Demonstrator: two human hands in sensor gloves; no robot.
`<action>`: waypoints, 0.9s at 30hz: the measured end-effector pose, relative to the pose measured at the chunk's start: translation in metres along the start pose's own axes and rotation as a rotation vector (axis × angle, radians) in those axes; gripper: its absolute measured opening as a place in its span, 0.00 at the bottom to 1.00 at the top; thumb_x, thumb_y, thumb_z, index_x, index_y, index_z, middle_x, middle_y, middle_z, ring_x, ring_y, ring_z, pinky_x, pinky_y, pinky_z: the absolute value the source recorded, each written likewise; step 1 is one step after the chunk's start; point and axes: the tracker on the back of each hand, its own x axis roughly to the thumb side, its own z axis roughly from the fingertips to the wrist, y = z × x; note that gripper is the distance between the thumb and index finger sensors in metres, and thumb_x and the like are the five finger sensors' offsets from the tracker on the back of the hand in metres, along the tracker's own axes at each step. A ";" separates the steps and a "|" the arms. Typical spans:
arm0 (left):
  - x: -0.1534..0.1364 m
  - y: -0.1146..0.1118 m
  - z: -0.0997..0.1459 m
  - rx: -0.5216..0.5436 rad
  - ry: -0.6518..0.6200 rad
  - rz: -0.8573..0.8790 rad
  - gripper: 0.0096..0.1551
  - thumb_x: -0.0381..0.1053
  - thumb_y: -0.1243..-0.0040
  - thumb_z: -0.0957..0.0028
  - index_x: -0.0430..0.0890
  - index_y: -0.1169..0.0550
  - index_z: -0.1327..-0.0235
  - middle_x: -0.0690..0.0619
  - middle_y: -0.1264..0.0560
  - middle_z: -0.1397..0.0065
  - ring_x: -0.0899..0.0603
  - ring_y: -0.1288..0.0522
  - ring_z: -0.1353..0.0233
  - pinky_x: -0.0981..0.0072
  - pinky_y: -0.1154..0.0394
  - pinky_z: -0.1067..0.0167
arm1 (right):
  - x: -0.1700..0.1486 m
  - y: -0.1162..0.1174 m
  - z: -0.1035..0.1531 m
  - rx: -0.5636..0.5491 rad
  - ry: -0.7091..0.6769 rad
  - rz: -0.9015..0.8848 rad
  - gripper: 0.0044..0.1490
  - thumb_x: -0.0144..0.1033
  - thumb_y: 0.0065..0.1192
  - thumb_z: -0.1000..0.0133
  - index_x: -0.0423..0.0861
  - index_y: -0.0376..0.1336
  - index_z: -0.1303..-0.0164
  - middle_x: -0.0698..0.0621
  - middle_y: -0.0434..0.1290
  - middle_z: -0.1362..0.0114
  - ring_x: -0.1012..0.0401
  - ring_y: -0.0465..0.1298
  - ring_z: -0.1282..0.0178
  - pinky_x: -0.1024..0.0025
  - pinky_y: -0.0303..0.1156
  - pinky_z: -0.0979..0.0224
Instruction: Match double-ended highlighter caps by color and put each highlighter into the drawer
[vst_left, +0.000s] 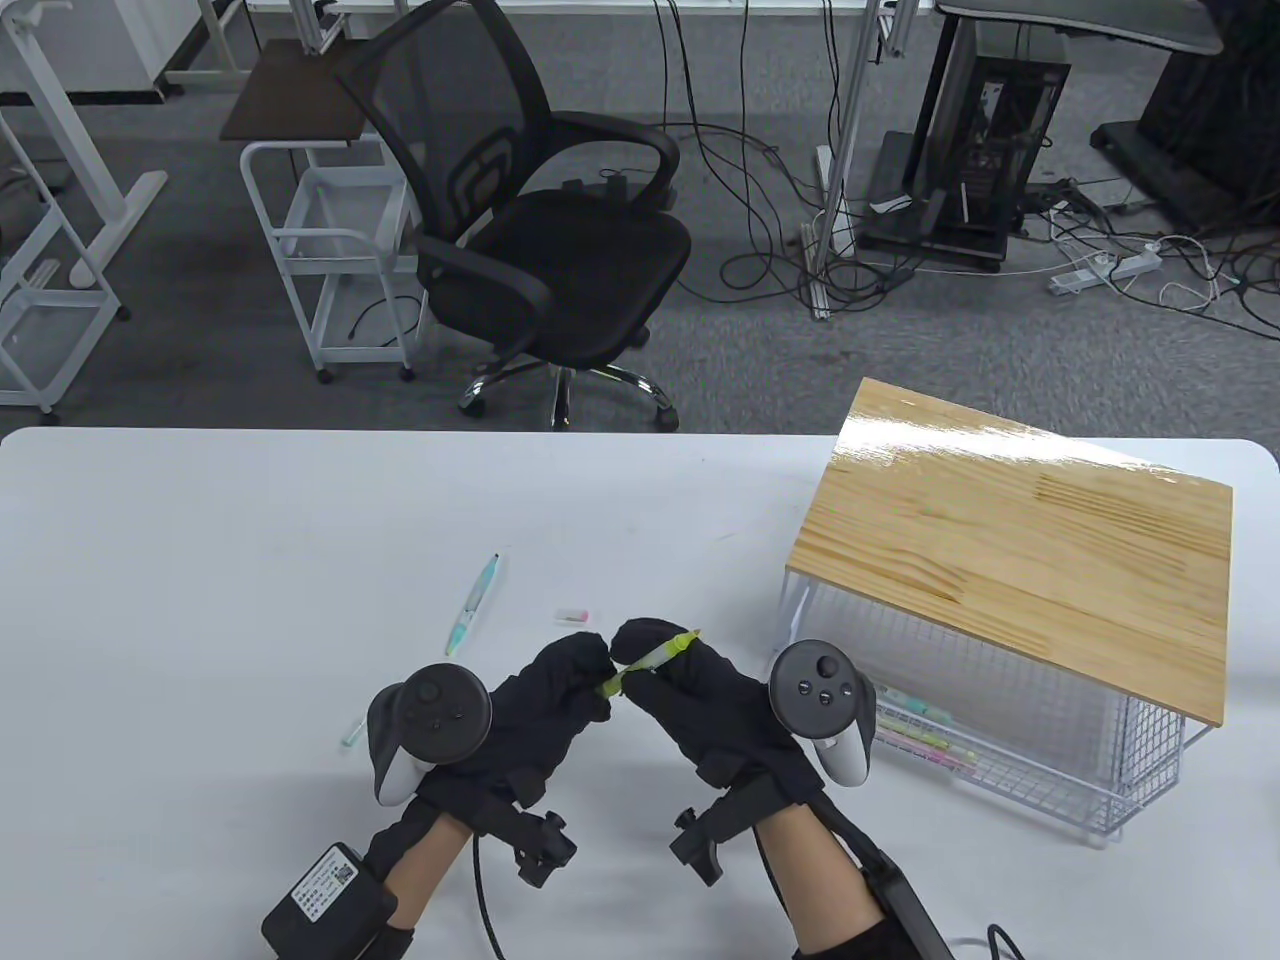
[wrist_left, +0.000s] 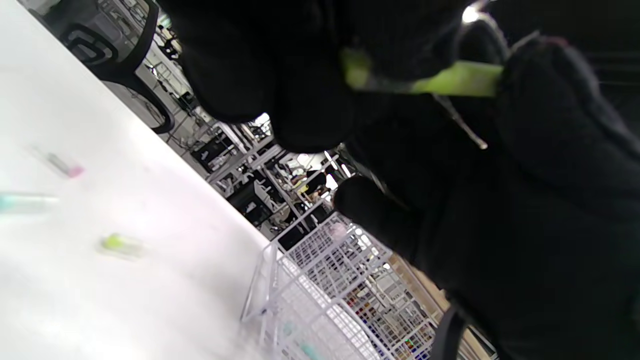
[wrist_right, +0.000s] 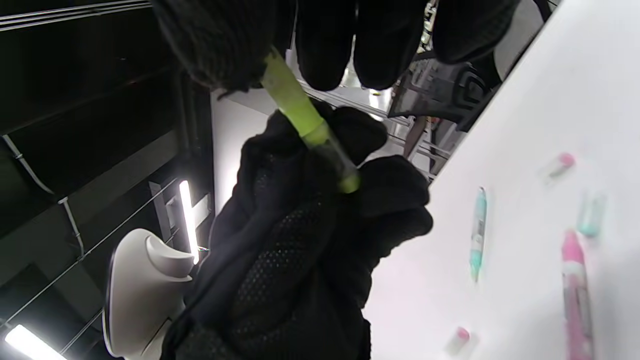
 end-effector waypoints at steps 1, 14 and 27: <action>-0.001 0.001 0.000 -0.009 0.008 -0.002 0.34 0.49 0.45 0.40 0.53 0.41 0.21 0.55 0.28 0.24 0.48 0.21 0.31 0.49 0.24 0.27 | 0.003 -0.001 0.001 0.000 -0.012 0.026 0.30 0.43 0.57 0.37 0.54 0.58 0.22 0.43 0.62 0.15 0.41 0.67 0.18 0.38 0.63 0.21; -0.029 -0.048 -0.054 -0.210 0.302 -0.823 0.41 0.61 0.45 0.41 0.60 0.46 0.16 0.49 0.47 0.09 0.38 0.47 0.09 0.29 0.46 0.18 | 0.040 -0.026 0.010 -0.063 0.039 0.794 0.31 0.45 0.55 0.36 0.56 0.58 0.20 0.49 0.71 0.27 0.49 0.75 0.31 0.41 0.67 0.23; -0.051 -0.113 -0.132 -0.341 0.544 -1.120 0.41 0.67 0.42 0.48 0.61 0.39 0.19 0.56 0.38 0.16 0.43 0.42 0.15 0.33 0.47 0.16 | 0.043 -0.066 0.026 -0.203 0.036 0.640 0.31 0.46 0.57 0.35 0.53 0.60 0.21 0.49 0.72 0.31 0.51 0.76 0.38 0.46 0.70 0.28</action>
